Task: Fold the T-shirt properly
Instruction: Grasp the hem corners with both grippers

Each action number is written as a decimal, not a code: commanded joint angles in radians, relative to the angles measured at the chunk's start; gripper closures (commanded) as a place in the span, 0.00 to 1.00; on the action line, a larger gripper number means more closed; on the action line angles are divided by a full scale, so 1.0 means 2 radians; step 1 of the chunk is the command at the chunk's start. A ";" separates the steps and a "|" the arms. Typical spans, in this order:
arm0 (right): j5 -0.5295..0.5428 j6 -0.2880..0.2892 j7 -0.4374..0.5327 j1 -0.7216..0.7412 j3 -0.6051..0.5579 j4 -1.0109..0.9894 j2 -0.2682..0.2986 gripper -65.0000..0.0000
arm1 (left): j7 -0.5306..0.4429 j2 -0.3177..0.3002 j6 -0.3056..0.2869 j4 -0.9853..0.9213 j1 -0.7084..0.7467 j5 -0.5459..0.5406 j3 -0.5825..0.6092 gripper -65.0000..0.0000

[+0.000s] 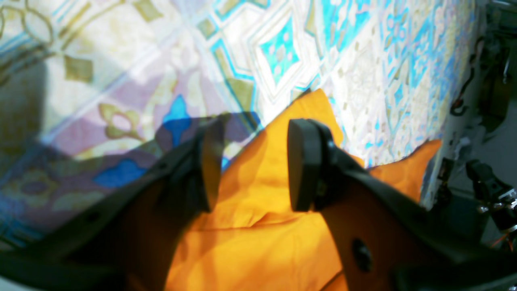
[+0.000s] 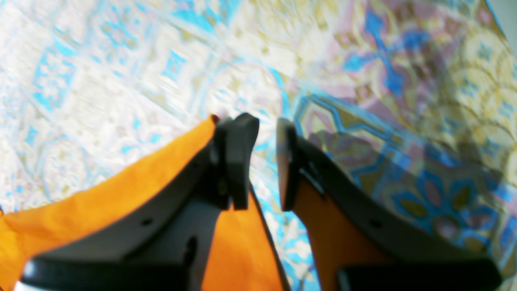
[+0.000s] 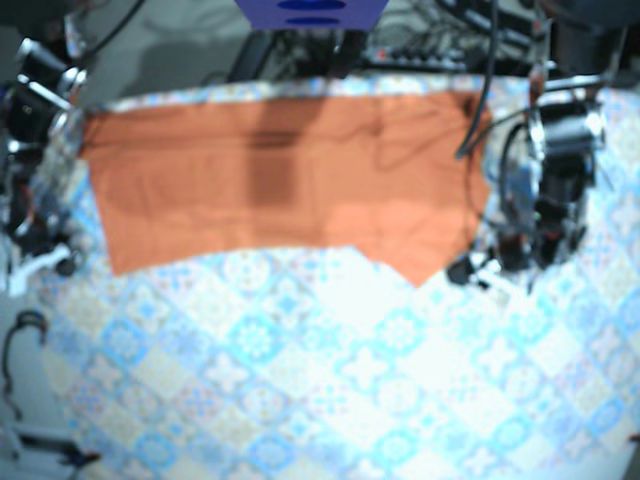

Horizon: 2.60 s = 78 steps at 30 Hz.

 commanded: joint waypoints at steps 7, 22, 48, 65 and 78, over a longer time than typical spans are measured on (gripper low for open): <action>0.006 0.003 0.007 -0.012 0.003 0.044 0.011 0.81 | -0.006 0.037 0.009 0.004 -0.013 0.018 0.041 0.62; 0.006 0.003 0.008 -0.028 0.003 0.054 0.011 0.82 | -0.006 0.055 0.009 0.004 -0.009 0.018 0.045 0.62; 0.010 0.003 0.007 -0.004 -0.065 0.042 -0.009 0.53 | -0.016 0.022 0.010 0.061 0.008 0.018 0.045 1.00; 0.009 0.006 0.050 0.052 -0.067 -0.083 -0.014 0.52 | -0.016 0.015 0.010 0.061 0.008 0.018 0.045 1.00; 0.007 0.006 0.054 0.051 -0.068 -0.084 -0.025 0.52 | -0.016 0.015 0.010 0.061 0.008 0.018 0.045 1.00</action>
